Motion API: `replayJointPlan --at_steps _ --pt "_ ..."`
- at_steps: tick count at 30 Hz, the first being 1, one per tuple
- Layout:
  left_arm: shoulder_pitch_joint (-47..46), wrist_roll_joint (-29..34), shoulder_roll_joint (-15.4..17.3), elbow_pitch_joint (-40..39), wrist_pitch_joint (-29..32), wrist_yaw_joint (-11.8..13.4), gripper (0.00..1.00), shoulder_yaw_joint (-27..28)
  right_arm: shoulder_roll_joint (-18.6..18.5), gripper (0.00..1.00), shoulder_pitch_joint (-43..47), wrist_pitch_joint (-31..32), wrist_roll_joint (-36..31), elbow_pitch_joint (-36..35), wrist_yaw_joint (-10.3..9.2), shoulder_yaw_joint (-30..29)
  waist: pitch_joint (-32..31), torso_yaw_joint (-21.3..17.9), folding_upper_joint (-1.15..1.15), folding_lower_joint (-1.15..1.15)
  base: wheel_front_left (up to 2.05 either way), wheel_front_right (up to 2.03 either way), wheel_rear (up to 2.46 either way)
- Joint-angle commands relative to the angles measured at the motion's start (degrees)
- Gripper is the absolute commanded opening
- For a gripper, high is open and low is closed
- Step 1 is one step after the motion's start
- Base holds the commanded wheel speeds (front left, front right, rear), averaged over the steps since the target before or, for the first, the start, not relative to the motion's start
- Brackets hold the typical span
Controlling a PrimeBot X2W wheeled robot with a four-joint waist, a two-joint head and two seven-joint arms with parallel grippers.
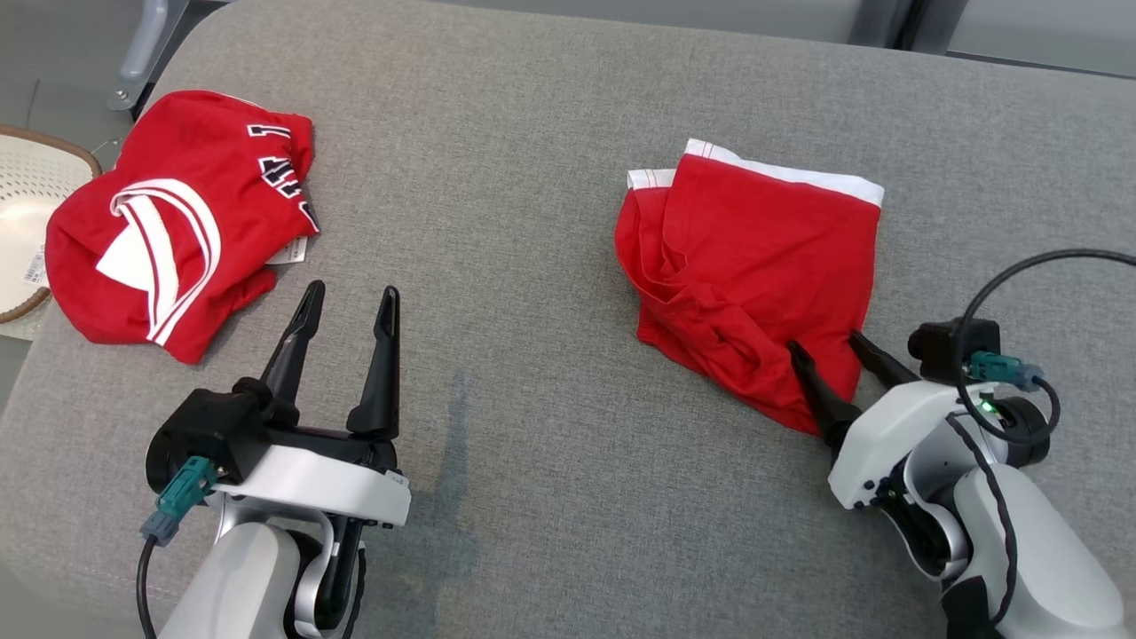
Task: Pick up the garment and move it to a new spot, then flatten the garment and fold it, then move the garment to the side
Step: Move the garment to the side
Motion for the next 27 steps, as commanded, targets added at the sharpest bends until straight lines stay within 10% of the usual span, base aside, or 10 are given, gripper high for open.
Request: replayJointPlan --at_steps 1,3,4,6,27 --pt "-1.0 0.2 0.0 0.2 -0.4 -0.2 1.0 0.3 -0.2 1.0 0.4 1.6 1.2 2.2 0.02 1.4 0.1 -0.1 0.0 0.0 0.0 0.0 0.0" --pt "-1.1 0.3 -0.1 0.4 -0.4 -0.3 1.0 0.4 -0.5 0.8 0.0 1.6 1.7 2.5 0.02 1.7 0.1 -0.2 0.0 0.0 0.0 0.0 0.0" --pt "-1.2 0.3 -0.2 0.4 -0.4 -0.4 1.0 0.4 -0.7 0.43 -0.3 1.8 2.2 2.9 0.02 2.1 0.1 -0.3 0.0 0.0 0.0 0.0 0.0" --pt "-1.4 1.0 0.0 0.7 -0.4 -0.3 1.0 0.4 -1.1 0.0 -0.8 1.7 2.9 3.0 0.03 2.8 0.1 -0.5 0.0 0.0 0.0 0.0 0.0" --pt "0.2 2.7 4.5 -4.1 1.9 1.3 1.0 1.8 -9.5 0.0 0.2 -0.5 4.4 -7.6 0.01 12.5 0.1 -18.2 0.0 0.0 0.0 0.0 0.0"
